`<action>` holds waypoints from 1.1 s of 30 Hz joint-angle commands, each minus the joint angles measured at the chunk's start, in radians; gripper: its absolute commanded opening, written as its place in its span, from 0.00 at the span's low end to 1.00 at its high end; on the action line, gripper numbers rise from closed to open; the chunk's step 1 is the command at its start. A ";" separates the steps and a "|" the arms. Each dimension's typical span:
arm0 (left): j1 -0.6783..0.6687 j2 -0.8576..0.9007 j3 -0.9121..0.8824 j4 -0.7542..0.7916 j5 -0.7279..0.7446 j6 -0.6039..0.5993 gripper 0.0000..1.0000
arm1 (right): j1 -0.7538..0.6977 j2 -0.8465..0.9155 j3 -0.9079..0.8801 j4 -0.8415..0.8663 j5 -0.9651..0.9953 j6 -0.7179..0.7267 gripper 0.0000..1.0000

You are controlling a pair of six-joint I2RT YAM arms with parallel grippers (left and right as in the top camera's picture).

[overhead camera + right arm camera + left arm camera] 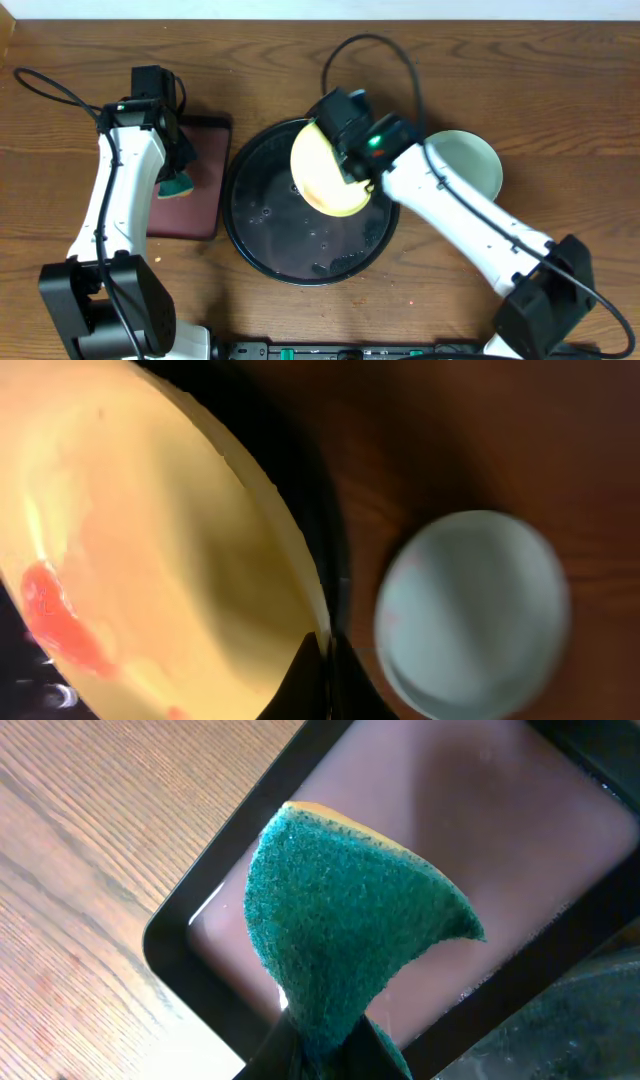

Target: Clean dirty plates on tray and stack at the side

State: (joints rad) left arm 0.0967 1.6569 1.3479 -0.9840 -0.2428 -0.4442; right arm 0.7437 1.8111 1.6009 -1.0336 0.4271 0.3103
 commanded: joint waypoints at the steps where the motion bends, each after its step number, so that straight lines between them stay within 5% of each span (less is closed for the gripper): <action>1: 0.003 0.017 -0.009 0.001 -0.020 0.010 0.07 | 0.110 -0.002 0.003 -0.024 0.363 0.042 0.01; 10: 0.003 0.023 -0.009 0.000 -0.020 0.010 0.07 | 0.283 -0.009 0.003 -0.059 0.826 0.155 0.01; 19: 0.003 0.023 -0.009 0.000 -0.020 0.010 0.07 | 0.285 -0.020 0.003 -0.063 0.836 0.219 0.01; 23: 0.003 0.023 -0.009 0.000 -0.020 0.010 0.08 | 0.254 -0.019 0.001 -0.064 0.695 0.221 0.01; 33: 0.003 0.023 -0.009 -0.003 -0.020 0.011 0.07 | 0.000 -0.029 0.001 -0.020 -0.086 0.101 0.01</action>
State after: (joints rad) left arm 0.0963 1.6760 1.3476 -0.9844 -0.2428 -0.4442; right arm 0.8295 1.8111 1.6005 -1.0683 0.6617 0.4778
